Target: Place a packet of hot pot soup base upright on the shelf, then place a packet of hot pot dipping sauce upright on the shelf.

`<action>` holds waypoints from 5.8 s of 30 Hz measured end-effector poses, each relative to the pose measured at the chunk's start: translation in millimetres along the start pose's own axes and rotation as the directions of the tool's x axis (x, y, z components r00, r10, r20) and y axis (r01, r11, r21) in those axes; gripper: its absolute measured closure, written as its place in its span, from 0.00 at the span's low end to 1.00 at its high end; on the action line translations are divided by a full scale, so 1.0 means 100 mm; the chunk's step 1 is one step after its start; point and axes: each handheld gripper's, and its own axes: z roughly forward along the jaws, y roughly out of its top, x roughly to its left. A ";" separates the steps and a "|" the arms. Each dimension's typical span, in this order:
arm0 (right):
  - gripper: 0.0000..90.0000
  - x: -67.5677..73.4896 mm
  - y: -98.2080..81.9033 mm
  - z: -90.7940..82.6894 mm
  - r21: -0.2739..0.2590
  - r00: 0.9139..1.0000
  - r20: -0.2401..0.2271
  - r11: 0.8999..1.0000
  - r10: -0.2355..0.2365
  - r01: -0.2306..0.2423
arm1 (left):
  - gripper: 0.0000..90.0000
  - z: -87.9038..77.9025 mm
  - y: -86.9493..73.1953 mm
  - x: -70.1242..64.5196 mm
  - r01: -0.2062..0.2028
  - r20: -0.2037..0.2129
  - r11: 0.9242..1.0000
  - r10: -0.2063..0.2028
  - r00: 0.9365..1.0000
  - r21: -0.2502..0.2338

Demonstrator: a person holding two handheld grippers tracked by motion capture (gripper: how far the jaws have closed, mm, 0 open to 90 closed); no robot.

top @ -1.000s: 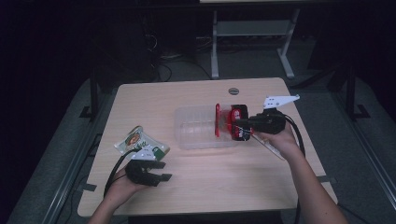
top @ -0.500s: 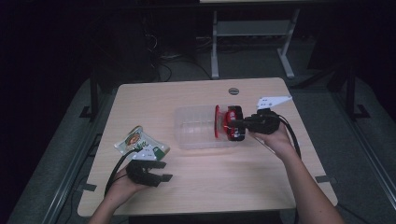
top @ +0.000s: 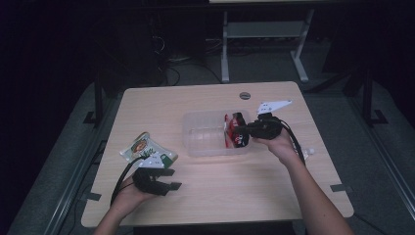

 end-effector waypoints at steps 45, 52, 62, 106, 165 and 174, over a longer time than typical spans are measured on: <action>0.44 0.08 0.02 0.03 -0.027 0.994 0.091 0.998 0.053 -0.051 | 0.43 -0.01 0.01 0.00 -0.028 -0.011 1.000 0.027 1.000 -0.003; 0.38 0.15 0.05 -0.13 -0.061 0.995 0.072 0.996 0.063 -0.058 | 0.43 -0.02 0.01 -0.01 -0.034 -0.005 0.999 0.034 0.999 0.003; 0.35 0.28 0.04 -0.30 -0.033 0.998 0.050 0.999 0.035 -0.033 | 0.43 -0.03 0.01 -0.01 -0.041 -0.005 0.999 0.041 0.999 0.006; 0.59 0.27 -0.31 -0.30 0.153 0.999 0.000 0.987 -0.048 0.048 | 0.43 0.01 0.01 -0.06 -0.053 0.021 0.998 0.052 0.998 0.041; 1.00 -0.79 -0.92 -0.54 0.298 0.885 0.456 0.922 0.090 -0.247 | 0.39 0.12 0.02 -0.10 -0.058 0.048 0.996 0.055 0.997 0.068; 1.00 -0.65 -0.80 -0.42 0.330 0.905 0.425 0.932 -0.001 -0.154 | 0.39 0.11 0.03 -0.10 -0.063 0.046 0.996 0.060 0.997 0.066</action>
